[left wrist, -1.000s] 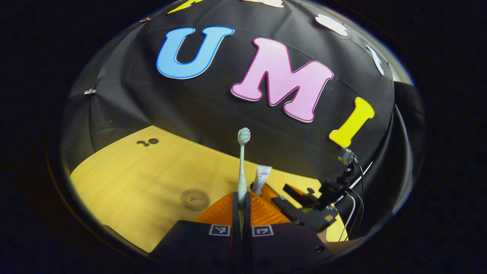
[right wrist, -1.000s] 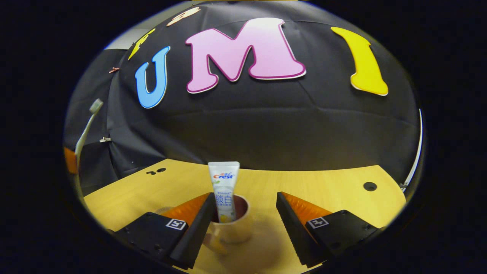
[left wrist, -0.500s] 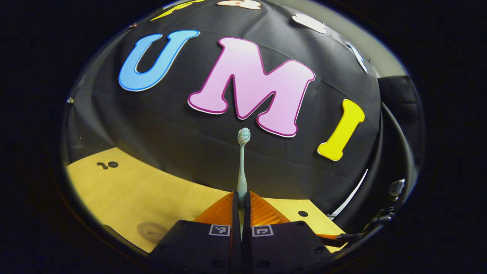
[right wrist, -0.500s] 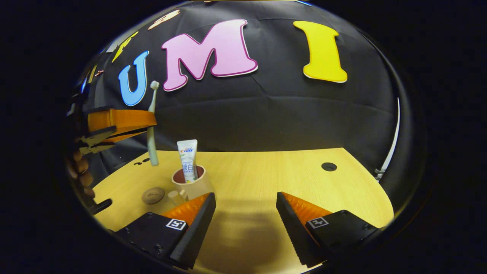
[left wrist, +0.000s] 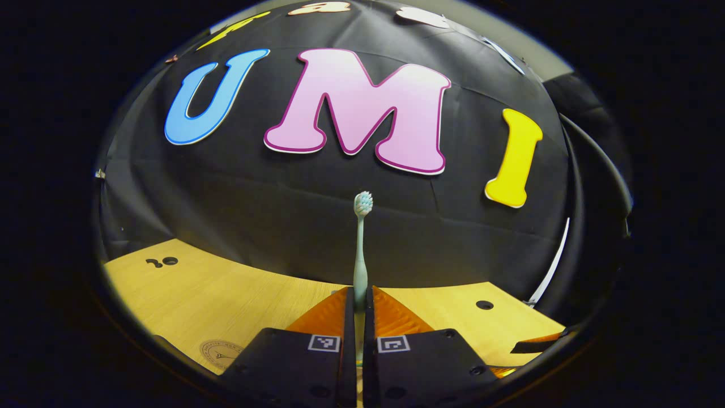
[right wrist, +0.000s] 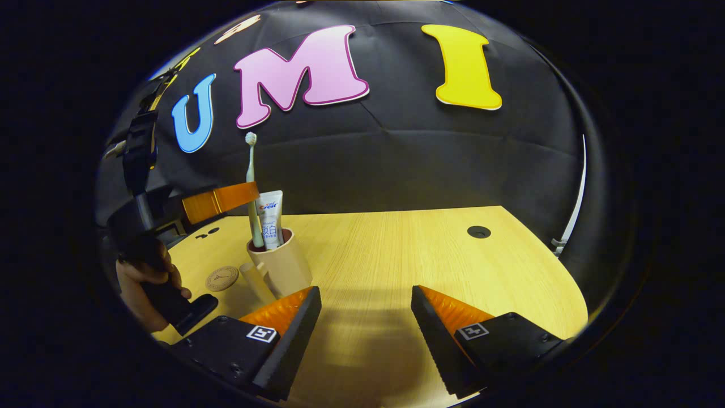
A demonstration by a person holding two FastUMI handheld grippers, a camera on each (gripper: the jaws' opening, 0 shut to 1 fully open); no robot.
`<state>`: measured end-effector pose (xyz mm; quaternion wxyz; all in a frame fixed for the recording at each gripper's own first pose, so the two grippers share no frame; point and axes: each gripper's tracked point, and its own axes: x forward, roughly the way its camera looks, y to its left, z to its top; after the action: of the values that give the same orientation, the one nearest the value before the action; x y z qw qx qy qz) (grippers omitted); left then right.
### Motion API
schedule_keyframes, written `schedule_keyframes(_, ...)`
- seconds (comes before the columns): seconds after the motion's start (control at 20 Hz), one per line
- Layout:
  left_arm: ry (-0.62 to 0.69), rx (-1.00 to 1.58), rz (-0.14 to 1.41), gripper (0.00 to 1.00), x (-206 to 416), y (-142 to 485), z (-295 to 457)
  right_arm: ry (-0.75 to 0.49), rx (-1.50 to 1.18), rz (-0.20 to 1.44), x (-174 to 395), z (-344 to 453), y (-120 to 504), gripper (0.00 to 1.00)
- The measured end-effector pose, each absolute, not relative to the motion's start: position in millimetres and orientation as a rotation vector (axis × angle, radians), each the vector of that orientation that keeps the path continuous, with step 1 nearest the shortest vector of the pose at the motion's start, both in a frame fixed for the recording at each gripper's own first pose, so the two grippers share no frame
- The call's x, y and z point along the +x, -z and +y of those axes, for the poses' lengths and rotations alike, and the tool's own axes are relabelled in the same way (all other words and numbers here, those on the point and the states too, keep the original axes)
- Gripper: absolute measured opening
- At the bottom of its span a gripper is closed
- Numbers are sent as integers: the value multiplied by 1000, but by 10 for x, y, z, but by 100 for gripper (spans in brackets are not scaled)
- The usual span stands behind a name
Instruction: Put the toothbrush and toothpaste on the desktop into the cup, then pick up the cup and place it on the coaster on the desktop.
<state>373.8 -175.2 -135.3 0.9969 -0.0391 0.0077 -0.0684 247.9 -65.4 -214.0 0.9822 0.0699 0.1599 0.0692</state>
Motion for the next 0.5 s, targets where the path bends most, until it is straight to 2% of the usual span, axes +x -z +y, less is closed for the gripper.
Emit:
schedule_keyframes(0.1, 122, -71, 25, 13, 3731, 1449, -1741, -148, 132, 318, 2484, -613, 2136, 99)
schedule_keyframes(0.2, 121, -85, 35, 23, 3697, 1512, -1745, -156, 130, 314, 2468, -576, 2113, 98)
schedule_keyframes(0.3, 134, -94, 40, 39, 3636, 1498, -1771, -163, 131, 309, 2447, -543, 2072, 99)
schedule_keyframes(0.5, 145, -65, 32, 86, 3432, 1376, -1708, -168, 134, 301, 2428, -510, 1927, 98)
